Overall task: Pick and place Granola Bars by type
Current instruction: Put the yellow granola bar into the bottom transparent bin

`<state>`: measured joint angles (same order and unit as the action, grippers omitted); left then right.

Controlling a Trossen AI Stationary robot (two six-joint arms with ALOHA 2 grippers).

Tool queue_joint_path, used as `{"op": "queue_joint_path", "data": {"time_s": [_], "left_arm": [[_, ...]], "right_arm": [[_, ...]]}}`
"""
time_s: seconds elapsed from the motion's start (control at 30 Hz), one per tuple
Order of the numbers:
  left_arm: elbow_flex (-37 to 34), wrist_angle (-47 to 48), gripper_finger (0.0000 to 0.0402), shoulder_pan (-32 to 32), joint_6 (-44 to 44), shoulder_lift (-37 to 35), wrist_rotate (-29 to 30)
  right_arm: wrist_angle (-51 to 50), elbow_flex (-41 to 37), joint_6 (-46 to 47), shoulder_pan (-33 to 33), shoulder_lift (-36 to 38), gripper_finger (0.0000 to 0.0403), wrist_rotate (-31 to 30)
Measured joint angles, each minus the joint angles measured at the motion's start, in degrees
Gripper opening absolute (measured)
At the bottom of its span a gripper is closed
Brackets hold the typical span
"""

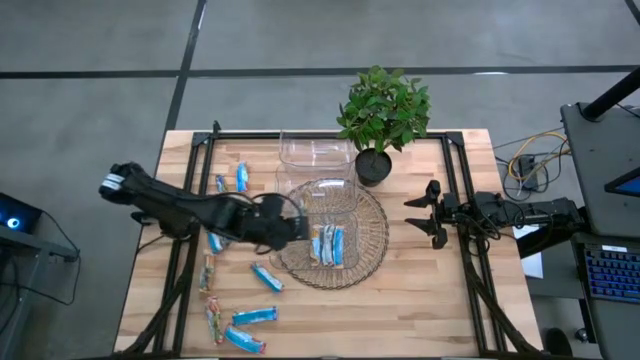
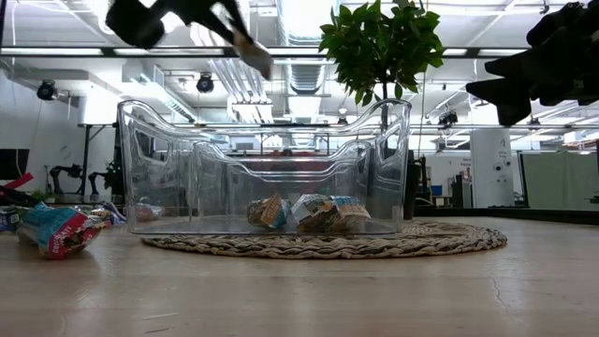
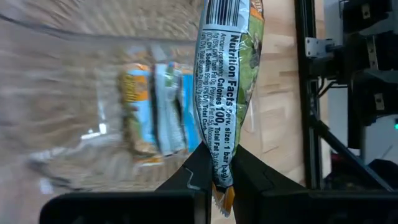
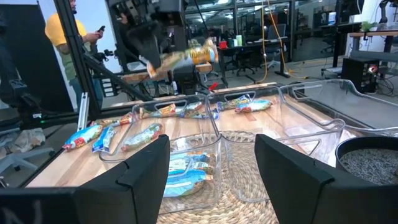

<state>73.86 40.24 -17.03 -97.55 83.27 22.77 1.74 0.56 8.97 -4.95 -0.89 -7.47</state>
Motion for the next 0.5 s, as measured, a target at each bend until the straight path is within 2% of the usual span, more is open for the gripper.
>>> {"op": "queue_joint_path", "data": {"time_s": [0.13, 0.5], "left_arm": [[-0.08, -5.83, 0.0013, 1.75, 0.21, 4.87, -2.83], [-2.95, -7.68, 0.0013, 1.14, -3.88, 9.10, -4.68]], "right_arm": [[0.00, 0.00, 0.00, -0.01, 0.00, 0.0224, -0.02], [0.00, 0.02, 0.00, -0.01, 0.00, 0.0224, -0.01]]}}
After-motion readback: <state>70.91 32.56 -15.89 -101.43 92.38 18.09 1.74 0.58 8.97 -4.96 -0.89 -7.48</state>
